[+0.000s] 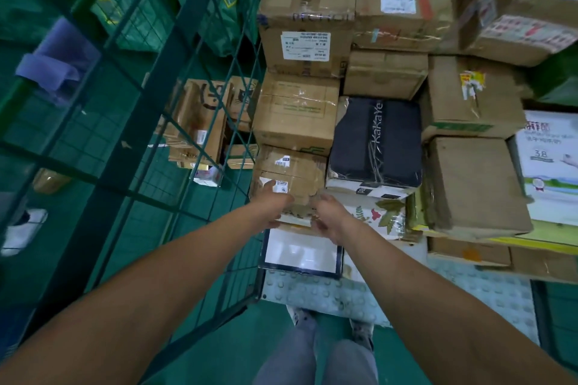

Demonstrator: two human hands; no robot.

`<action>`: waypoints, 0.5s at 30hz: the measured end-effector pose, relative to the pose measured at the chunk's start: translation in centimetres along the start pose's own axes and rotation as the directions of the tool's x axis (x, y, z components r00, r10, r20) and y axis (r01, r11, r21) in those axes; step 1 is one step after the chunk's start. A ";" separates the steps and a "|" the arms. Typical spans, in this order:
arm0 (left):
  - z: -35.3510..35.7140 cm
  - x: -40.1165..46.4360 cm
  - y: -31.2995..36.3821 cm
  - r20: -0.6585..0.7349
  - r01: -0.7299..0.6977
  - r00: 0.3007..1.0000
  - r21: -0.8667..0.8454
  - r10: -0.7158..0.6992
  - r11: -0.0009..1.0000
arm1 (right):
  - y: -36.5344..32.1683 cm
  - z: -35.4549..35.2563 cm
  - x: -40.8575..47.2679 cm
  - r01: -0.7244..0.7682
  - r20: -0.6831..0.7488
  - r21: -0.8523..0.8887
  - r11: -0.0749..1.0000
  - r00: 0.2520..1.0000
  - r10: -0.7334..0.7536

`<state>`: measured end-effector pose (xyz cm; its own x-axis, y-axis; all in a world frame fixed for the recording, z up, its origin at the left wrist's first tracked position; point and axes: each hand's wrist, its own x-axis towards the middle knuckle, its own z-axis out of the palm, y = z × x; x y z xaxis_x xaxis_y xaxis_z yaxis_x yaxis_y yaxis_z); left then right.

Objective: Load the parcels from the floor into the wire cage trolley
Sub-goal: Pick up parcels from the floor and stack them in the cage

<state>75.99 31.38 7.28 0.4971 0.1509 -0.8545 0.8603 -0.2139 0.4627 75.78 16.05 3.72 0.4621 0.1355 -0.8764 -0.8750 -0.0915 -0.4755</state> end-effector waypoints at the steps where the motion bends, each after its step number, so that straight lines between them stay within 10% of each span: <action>1: 0.2 -0.3 0.3 0.017 -0.011 1.000 0.039 0.010 0.999 | -0.1 -0.2 -0.7 0.007 -0.003 0.005 1.000 1.000 -0.007; 15: 10.8 -11.6 9.7 0.334 -0.501 0.856 0.349 0.395 0.792 | -0.6 -10.6 -18.0 0.239 -0.264 0.206 0.949 0.947 -0.181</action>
<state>77.29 17.11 19.14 0.7273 -0.2771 -0.6279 0.3932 -0.5816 0.7121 69.52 3.16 19.00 0.6345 -0.1151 -0.7643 -0.7498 0.1486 -0.6448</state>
